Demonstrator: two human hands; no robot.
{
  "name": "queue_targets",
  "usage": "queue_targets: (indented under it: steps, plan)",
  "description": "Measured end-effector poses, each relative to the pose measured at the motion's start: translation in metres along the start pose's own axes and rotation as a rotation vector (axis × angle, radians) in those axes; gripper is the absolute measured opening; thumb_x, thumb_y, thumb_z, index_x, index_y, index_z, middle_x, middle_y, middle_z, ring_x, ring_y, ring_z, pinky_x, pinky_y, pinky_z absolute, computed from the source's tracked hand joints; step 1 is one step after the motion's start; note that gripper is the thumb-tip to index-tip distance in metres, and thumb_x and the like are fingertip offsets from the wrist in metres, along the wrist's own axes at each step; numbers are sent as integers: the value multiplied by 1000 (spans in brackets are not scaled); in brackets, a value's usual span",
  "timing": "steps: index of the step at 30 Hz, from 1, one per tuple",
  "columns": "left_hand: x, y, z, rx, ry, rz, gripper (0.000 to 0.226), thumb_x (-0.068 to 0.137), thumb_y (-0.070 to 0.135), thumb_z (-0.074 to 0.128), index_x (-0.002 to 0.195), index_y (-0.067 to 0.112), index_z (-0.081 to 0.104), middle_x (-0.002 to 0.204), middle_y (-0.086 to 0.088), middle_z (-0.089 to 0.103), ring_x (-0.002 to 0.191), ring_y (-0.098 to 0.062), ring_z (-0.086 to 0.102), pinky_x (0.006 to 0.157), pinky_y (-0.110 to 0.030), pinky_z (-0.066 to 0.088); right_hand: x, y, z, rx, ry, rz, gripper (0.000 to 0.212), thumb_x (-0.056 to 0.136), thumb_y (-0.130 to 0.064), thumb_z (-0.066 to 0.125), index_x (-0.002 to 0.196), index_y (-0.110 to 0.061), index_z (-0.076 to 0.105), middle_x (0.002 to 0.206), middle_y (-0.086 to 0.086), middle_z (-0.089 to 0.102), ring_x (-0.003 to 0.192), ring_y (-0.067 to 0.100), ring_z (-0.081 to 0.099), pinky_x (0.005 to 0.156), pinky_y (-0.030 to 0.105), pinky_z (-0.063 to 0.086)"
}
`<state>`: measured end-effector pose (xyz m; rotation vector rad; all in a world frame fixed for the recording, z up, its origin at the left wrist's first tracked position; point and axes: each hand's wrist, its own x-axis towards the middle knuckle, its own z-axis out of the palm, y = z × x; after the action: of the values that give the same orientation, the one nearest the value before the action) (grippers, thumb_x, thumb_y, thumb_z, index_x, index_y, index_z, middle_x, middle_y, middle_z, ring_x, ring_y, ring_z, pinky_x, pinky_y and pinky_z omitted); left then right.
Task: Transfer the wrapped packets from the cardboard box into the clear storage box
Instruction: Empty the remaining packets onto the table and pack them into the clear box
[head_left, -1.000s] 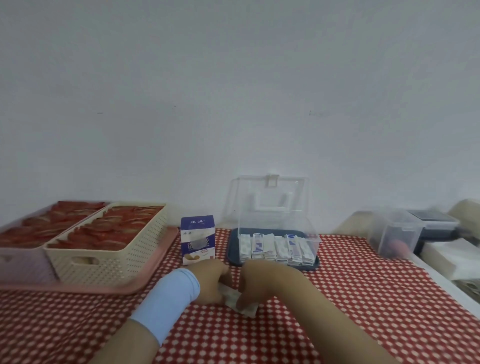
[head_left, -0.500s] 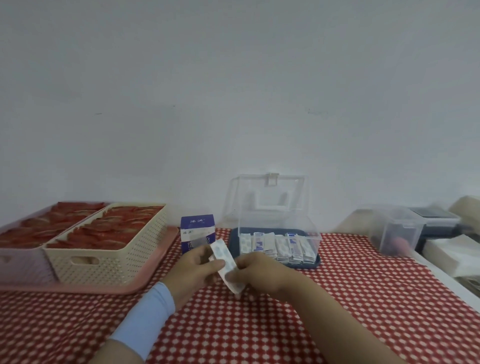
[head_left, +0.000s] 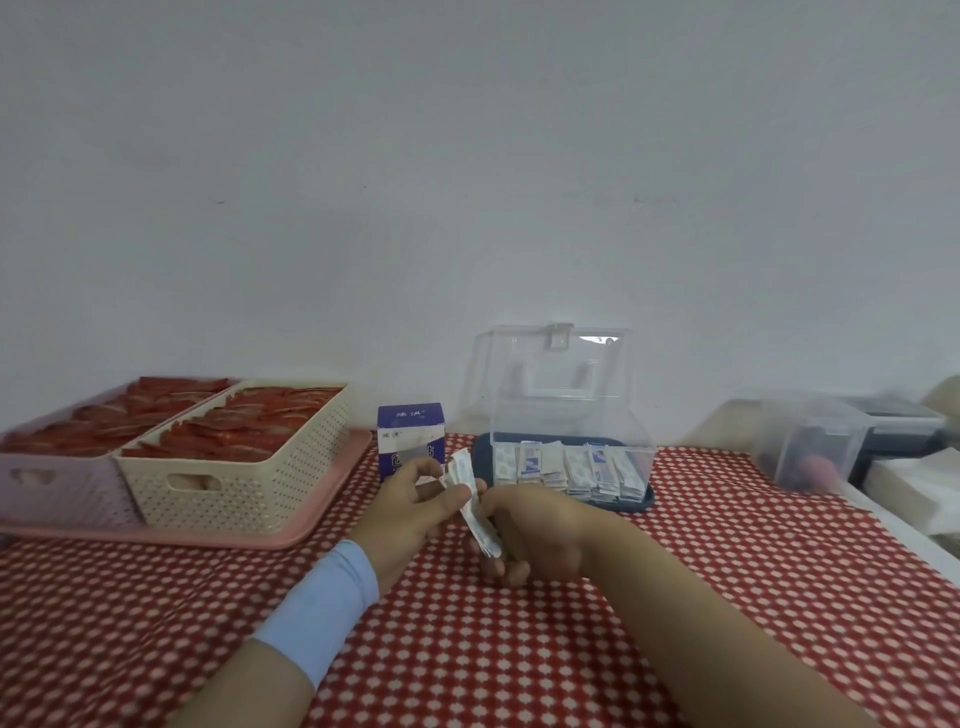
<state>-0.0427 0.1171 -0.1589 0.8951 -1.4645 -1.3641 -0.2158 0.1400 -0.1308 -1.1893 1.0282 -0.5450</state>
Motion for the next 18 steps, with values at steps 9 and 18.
queue_targets:
  steps: [9, 18]
  plan:
    - [-1, 3, 1, -252, 50, -8, 63, 61, 34, 82, 105, -8, 68, 97, -17, 73, 93, -27, 69, 92, -41, 54, -9, -11, 5, -192, 201, -86, 25, 102, -24, 50, 110, -5, 63, 91, 12, 72, 64, 25, 70, 45, 27, 52]
    - [1, 7, -7, -480, 28, -133, 47, 85, 29, 69, 127, 8, 63, 126, -19, 66, 107, -31, 64, 88, -42, 55, -22, -22, 6, -786, 362, -515, 43, 56, -43, 92, 87, -31, 63, 145, -32, 38, 126, -6, 46, 107, 30, 36]
